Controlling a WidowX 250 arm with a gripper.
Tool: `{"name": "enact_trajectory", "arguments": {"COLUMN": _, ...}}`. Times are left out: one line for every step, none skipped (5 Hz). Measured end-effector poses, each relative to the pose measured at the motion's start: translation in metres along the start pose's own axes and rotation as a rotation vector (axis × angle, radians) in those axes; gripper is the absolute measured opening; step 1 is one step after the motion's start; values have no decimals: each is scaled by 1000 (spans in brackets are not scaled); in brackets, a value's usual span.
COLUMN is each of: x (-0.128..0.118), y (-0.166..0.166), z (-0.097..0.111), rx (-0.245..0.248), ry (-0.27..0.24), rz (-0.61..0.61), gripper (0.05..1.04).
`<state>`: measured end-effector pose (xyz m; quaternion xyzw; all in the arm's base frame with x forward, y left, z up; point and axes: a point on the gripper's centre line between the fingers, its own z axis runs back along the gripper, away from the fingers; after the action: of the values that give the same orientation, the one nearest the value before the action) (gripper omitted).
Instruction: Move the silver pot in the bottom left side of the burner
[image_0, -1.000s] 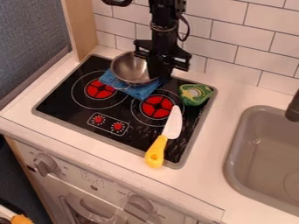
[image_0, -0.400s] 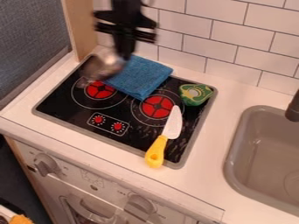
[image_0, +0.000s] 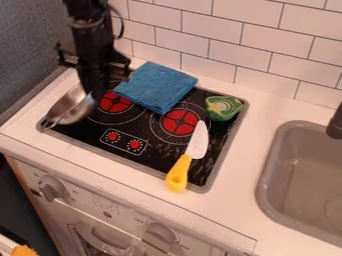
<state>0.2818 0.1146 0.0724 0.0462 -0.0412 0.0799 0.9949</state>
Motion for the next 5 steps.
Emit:
{"name": "enact_trajectory", "arguments": {"x": -7, "y": 10, "z": -19, "rx": 46, "ry": 44, "rz": 9, "gripper": 64}}
{"name": "enact_trajectory", "arguments": {"x": -5, "y": 13, "z": -25, "rx": 65, "ry": 53, "rz": 18, "gripper": 91}}
{"name": "enact_trajectory", "arguments": {"x": -7, "y": 11, "z": -25, "rx": 50, "ry": 62, "rz": 27, "gripper": 256}}
{"name": "enact_trajectory", "arguments": {"x": -7, "y": -1, "z": 3, "rx": 9, "ry": -10, "rz": 5, "gripper": 544}}
{"name": "enact_trajectory", "arguments": {"x": -6, "y": -13, "z": 27, "rx": -28, "ry": -60, "rz": -31, "gripper": 835}}
